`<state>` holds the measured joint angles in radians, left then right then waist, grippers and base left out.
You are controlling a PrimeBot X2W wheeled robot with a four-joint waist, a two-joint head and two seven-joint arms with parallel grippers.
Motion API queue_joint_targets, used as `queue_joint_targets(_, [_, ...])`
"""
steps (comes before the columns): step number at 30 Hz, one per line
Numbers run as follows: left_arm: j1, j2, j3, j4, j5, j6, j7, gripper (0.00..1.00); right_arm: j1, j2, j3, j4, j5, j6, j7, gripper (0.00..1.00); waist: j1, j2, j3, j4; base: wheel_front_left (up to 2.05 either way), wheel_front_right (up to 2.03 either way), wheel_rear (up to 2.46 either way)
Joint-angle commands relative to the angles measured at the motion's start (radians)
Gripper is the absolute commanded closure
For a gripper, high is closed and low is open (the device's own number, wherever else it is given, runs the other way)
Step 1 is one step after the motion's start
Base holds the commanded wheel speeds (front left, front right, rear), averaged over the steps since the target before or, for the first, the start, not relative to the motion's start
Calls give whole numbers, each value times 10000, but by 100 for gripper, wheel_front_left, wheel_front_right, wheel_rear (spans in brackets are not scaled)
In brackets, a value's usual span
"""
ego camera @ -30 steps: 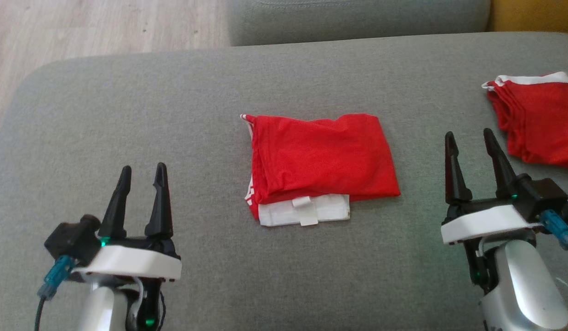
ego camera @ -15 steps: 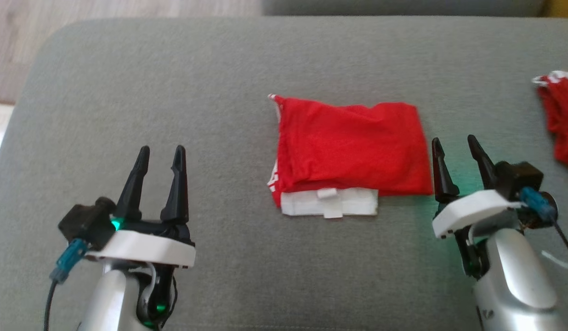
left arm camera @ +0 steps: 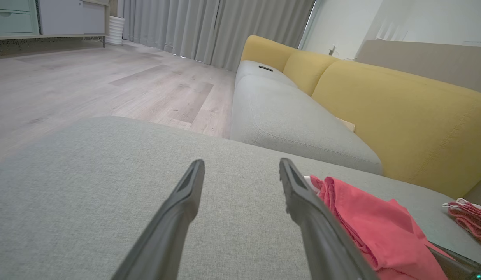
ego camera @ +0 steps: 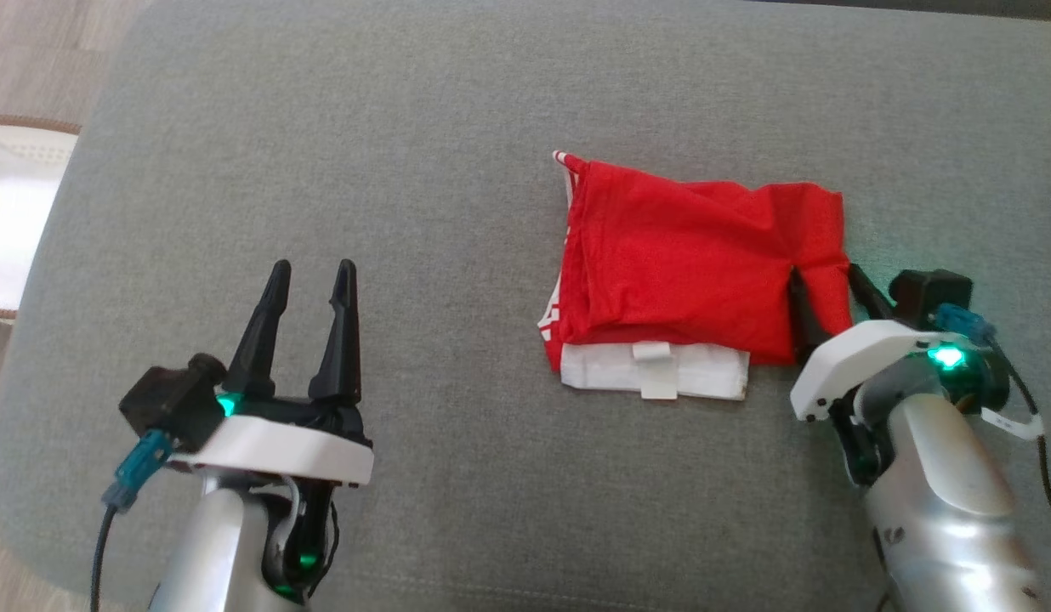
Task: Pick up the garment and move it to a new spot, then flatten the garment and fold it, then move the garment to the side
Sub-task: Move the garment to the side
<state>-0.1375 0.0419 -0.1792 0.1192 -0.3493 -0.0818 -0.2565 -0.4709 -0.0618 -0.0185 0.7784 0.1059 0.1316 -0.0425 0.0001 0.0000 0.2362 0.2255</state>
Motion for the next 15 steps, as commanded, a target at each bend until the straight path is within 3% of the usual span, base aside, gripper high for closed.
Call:
queue_joint_targets(1, [-372,83,342,-285,-35,53,-53,0,-32,114,496,144,63,-9,25,91,-1,0,-64,-95,0,0,0])
queue_joint_targets(2, [-363,83,355,-275,-30,54,-53,0,-94,114,602,189,46,-9,-85,100,-1,0,-99,-167,0,0,0])
queue_joint_targets(8, [-339,83,342,-279,73,8,-53,0,-536,-109,1170,166,-475,-9,-673,100,-1,0,-313,-815,0,0,0])
queue_joint_targets(15, [-635,83,-386,-781,358,0,-53,0,-1279,-1341,2182,-571,-1050,-9,-892,100,-1,0,-258,-1670,0,0,0])
